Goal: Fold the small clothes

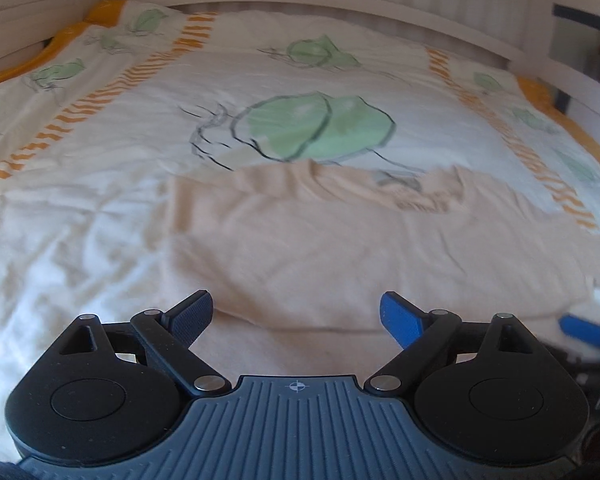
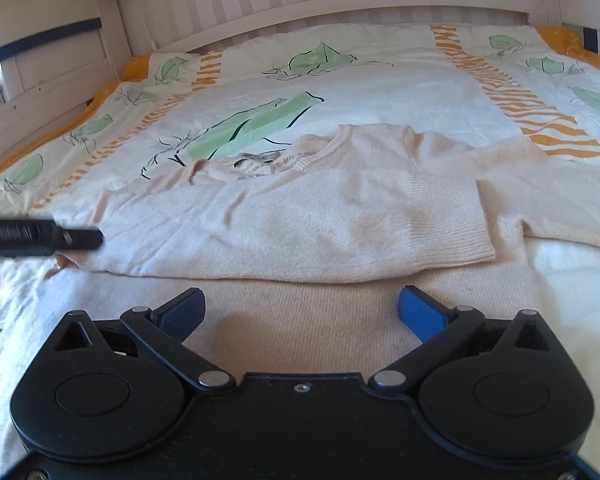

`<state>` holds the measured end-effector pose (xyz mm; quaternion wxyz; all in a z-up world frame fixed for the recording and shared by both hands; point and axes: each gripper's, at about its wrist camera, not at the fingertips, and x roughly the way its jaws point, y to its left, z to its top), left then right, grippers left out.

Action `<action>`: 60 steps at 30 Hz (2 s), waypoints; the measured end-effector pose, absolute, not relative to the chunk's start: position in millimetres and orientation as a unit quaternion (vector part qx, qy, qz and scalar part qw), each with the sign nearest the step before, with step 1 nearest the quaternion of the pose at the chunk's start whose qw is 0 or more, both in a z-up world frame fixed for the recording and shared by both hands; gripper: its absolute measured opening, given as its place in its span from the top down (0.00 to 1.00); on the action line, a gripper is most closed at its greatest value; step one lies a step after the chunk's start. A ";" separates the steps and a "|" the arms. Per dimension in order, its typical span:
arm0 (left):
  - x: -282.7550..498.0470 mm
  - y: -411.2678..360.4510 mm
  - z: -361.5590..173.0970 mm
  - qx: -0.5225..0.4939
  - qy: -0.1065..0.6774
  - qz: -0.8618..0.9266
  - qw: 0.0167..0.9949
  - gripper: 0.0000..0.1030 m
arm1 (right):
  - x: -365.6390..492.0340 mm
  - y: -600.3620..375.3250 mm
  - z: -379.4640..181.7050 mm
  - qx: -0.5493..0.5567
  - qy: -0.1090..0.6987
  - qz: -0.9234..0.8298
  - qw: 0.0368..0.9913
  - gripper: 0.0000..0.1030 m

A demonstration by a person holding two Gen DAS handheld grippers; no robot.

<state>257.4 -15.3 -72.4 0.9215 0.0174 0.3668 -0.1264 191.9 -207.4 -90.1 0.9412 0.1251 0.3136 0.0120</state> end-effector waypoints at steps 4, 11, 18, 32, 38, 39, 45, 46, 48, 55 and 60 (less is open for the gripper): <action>256.0 -24.0 -92.9 0.033 0.389 -0.126 0.912 0.11 | 173.3 -226.0 -73.2 0.137 0.314 -0.016 0.939 0.01; 247.5 -25.0 -104.4 0.039 0.366 -0.126 0.921 0.06 | 135.9 -310.3 -43.6 0.177 0.303 -0.112 0.930 0.01; 251.5 -27.0 -106.5 0.045 0.370 -0.132 0.919 0.00 | 94.1 -424.0 -23.3 0.257 0.258 -0.269 0.892 0.01; 248.8 -27.7 -108.1 0.046 0.364 -0.131 0.921 0.00 | 98.5 -534.2 -67.5 0.304 0.316 -0.344 0.831 0.01; 248.8 -27.6 -108.2 0.046 0.364 -0.131 0.921 0.00 | 122.2 -530.7 -61.0 0.270 0.324 -0.317 0.850 0.87; 248.7 -27.8 -108.2 0.045 0.364 -0.131 0.921 0.00 | 125.1 -525.7 -56.8 0.260 0.319 -0.313 0.856 0.87; 248.7 -27.6 -108.4 0.046 0.363 -0.131 0.921 0.00 | 154.7 -469.9 -12.4 0.216 0.275 -0.233 0.908 0.88; 248.7 -27.6 -108.5 0.046 0.363 -0.131 0.921 0.00 | 163.0 -456.1 -5.2 0.204 0.269 -0.213 0.917 0.88; 248.6 -27.7 -108.8 0.045 0.363 -0.131 0.921 0.00 | 175.1 -424.0 8.4 0.183 0.260 -0.169 0.933 0.88; 249.0 -27.3 -107.4 0.042 0.362 -0.132 0.922 0.00 | 209.3 -302.6 13.4 0.121 0.263 -0.010 0.957 0.88; 249.2 -26.8 -107.4 0.039 0.362 -0.133 0.922 0.01 | 223.5 -238.7 -28.5 0.079 0.308 0.046 0.947 0.84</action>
